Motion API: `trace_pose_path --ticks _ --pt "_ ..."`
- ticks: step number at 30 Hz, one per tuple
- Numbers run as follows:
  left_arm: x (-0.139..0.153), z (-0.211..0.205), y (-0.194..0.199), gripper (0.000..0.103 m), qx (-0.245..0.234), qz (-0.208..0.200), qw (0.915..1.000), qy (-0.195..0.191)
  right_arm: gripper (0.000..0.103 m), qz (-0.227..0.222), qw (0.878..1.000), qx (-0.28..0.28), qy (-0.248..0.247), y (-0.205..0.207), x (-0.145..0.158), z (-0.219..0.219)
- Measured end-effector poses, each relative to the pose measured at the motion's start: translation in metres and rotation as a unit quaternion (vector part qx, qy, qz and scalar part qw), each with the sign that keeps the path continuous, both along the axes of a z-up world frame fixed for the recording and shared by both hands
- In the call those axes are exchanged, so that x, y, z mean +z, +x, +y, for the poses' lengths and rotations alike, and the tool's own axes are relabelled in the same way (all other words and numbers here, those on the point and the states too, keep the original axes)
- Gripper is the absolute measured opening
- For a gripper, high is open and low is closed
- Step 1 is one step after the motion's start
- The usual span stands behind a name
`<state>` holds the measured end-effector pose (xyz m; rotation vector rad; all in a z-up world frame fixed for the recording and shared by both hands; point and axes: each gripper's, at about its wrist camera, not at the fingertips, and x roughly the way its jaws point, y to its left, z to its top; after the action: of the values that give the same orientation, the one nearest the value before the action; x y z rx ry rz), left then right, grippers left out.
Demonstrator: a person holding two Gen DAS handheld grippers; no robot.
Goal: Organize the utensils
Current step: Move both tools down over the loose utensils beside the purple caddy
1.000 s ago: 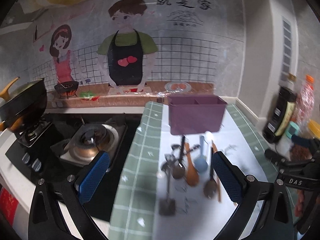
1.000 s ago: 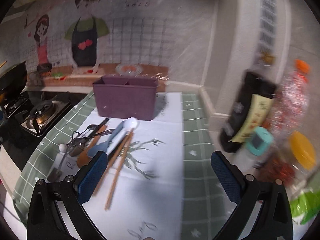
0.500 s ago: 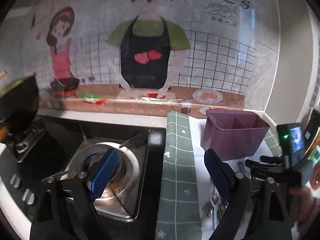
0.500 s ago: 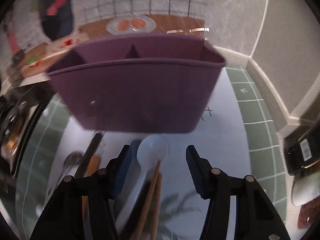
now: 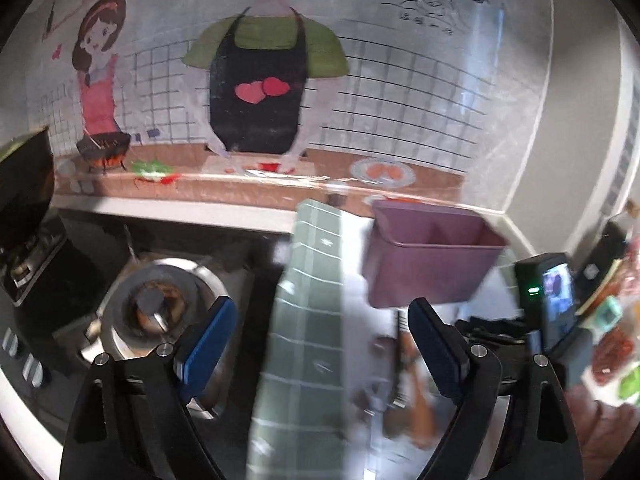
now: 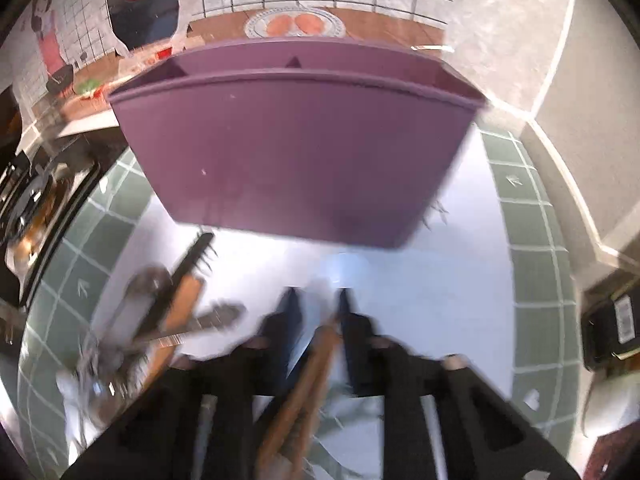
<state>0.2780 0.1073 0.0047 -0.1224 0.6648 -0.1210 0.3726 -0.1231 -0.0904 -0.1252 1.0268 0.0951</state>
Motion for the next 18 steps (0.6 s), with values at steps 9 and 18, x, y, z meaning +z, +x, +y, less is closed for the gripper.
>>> trace_pose_path --ticks 9,18 --pt "0.013 -0.053 -0.016 0.087 -0.061 0.038 0.9969 0.034 0.007 -0.024 0.999 0.021 0.008 -0.029 0.039 -0.041" --pt "-0.075 -0.073 0.005 0.061 -0.065 0.150 0.9801 0.113 0.008 -0.018 0.999 0.034 -0.002 -0.053 0.041 -0.048"
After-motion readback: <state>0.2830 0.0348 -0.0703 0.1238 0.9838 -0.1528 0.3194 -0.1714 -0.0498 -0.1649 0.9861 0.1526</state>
